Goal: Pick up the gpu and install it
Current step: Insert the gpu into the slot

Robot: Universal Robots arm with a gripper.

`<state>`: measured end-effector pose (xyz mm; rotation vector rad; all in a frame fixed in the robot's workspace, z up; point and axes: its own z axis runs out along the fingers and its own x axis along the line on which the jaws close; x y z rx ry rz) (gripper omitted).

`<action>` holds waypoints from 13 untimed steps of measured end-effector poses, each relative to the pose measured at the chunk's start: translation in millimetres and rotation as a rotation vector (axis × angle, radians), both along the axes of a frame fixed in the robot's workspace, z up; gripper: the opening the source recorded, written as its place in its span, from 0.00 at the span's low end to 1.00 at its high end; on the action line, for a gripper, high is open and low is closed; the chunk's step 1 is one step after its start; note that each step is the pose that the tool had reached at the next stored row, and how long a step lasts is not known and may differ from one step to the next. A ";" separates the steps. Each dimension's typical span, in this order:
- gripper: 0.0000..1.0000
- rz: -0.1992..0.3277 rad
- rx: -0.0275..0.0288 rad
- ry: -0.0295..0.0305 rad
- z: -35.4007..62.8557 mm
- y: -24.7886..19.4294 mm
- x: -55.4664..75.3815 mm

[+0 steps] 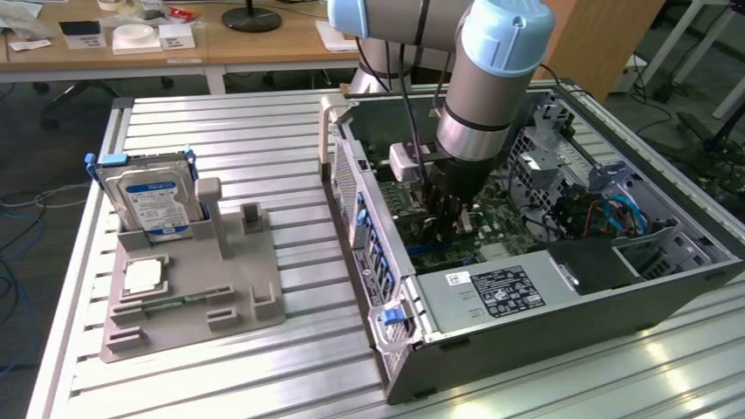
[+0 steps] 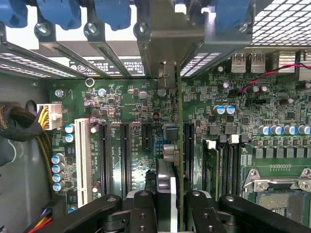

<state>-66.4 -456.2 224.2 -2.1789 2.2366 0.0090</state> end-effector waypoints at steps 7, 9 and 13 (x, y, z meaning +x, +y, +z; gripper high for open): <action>0.28 0.000 -0.0001 0.0001 -0.3 0.0 0.0; 0.28 0.000 0.0002 0.0001 -0.6 0.0 -0.2; 0.28 0.000 0.0004 -0.0001 -0.7 -0.4 -0.3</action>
